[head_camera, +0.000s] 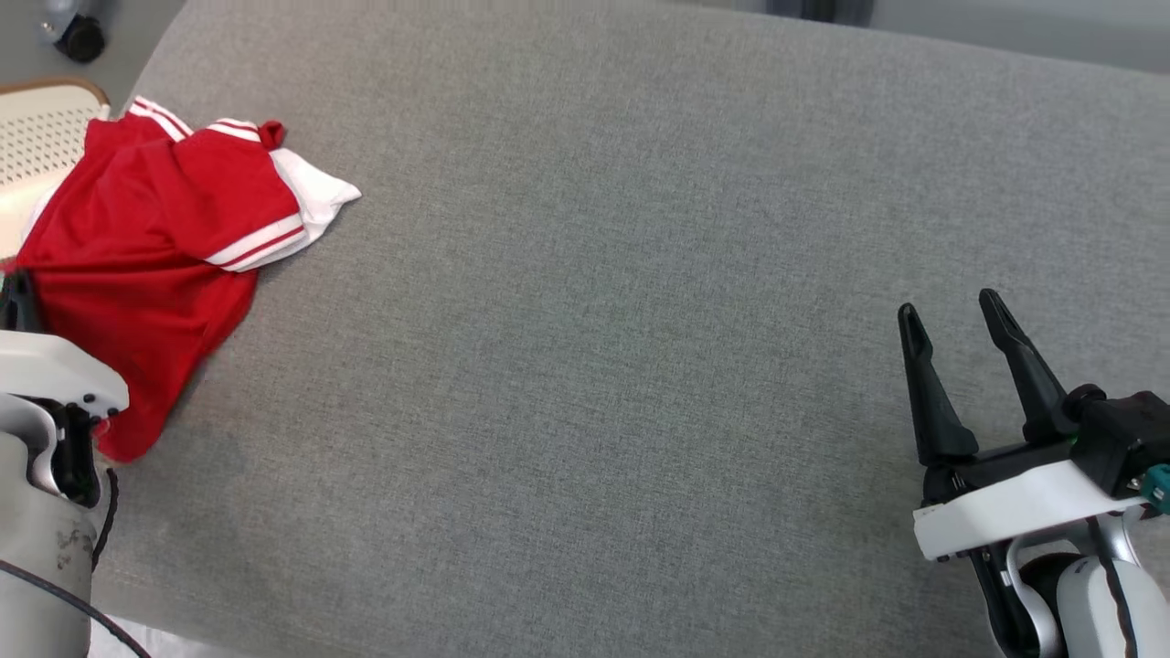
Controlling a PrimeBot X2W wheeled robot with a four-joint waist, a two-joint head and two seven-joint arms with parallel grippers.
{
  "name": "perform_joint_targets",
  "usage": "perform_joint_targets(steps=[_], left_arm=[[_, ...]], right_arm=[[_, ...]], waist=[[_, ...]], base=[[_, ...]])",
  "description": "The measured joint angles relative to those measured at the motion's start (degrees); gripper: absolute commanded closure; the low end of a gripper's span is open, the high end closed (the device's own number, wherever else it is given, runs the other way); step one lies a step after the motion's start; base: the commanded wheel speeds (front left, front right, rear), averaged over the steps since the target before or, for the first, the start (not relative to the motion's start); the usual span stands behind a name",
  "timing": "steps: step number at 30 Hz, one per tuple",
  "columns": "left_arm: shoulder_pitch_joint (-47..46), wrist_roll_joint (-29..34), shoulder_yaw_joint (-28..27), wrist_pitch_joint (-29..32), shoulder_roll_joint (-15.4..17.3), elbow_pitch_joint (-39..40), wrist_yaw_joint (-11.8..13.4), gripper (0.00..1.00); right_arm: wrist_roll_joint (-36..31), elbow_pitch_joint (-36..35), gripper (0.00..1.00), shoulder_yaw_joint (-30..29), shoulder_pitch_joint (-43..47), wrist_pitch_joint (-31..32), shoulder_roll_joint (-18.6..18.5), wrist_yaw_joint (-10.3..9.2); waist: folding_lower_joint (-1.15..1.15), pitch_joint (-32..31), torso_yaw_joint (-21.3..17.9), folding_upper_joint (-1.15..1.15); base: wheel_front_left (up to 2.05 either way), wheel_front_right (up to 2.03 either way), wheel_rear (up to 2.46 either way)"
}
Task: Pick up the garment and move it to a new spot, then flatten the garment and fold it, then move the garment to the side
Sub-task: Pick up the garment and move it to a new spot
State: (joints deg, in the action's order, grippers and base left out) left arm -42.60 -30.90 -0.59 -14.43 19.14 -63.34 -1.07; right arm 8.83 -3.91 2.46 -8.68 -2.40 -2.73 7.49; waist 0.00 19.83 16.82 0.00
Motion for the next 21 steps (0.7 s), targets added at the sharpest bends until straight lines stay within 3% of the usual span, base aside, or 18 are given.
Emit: perform_joint_targets(steps=[5,9,15,21], left_arm=[[1.98,4.43,-0.87,-0.44,0.24,14.84,3.13,1.00],[8.98,8.62,0.13,-0.45,-2.66,29.20,4.72,1.00],[18.89,14.15,9.18,1.21,-8.87,48.22,5.69,1.00],[23.34,14.72,15.85,5.15,-12.67,55.73,5.09,1.00]], right_arm=[[1.42,1.07,0.00,-0.99,1.08,-1.27,0.03,0.00],[2.36,1.48,0.00,-2.04,2.49,-2.01,0.04,0.01],[3.49,1.59,0.00,-2.83,3.18,-2.69,0.01,0.00],[5.21,2.44,0.00,-2.01,1.94,-4.17,0.00,0.00]], waist=[[0.00,-3.64,-1.07,0.00],[0.00,-5.95,-2.87,0.00],[0.00,-7.58,-8.21,0.00],[0.00,-6.77,-14.29,0.00]], base=[[0.00,0.00,0.00],[0.00,0.00,0.00],[0.00,0.00,0.00],[0.00,0.00,0.00]])
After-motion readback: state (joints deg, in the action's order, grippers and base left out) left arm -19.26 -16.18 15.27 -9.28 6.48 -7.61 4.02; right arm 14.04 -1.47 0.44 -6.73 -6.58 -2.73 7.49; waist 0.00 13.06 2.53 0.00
